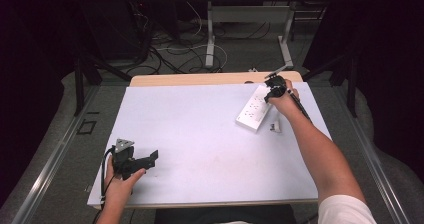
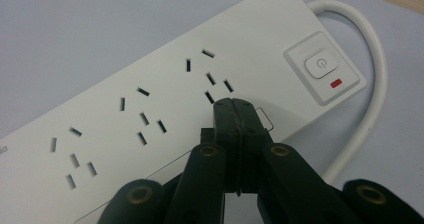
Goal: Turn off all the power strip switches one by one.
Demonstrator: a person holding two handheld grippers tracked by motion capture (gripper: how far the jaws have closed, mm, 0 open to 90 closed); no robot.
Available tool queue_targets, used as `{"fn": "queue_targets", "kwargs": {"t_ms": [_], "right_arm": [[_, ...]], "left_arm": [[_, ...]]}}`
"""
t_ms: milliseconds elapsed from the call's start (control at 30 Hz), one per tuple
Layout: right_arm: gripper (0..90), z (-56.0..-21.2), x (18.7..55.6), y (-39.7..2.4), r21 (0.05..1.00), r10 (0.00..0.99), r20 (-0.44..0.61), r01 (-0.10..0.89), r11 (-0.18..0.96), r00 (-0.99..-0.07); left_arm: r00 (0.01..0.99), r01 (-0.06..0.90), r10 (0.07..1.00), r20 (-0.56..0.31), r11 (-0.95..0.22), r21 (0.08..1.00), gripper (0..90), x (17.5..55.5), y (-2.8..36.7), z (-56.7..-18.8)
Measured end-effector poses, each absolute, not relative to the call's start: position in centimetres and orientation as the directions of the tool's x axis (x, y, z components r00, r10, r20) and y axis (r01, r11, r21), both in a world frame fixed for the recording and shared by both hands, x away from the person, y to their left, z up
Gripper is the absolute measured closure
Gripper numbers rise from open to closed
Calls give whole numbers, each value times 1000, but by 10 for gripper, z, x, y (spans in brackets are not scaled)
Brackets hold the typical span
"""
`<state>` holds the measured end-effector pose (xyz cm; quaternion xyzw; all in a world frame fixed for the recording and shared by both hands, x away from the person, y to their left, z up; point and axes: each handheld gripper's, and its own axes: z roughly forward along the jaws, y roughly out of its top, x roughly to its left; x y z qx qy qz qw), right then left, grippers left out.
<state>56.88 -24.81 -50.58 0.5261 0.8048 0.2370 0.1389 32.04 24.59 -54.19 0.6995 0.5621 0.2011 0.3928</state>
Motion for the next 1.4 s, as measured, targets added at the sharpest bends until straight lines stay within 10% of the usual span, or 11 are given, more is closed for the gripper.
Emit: {"fn": "queue_targets", "kwargs": {"t_ms": [1400], "right_arm": [[900,-514,564,-256,524,920,91,804,280,-380]], "left_arm": [[281,633,947,-157,-60,772,36,321,245,-543]]}}
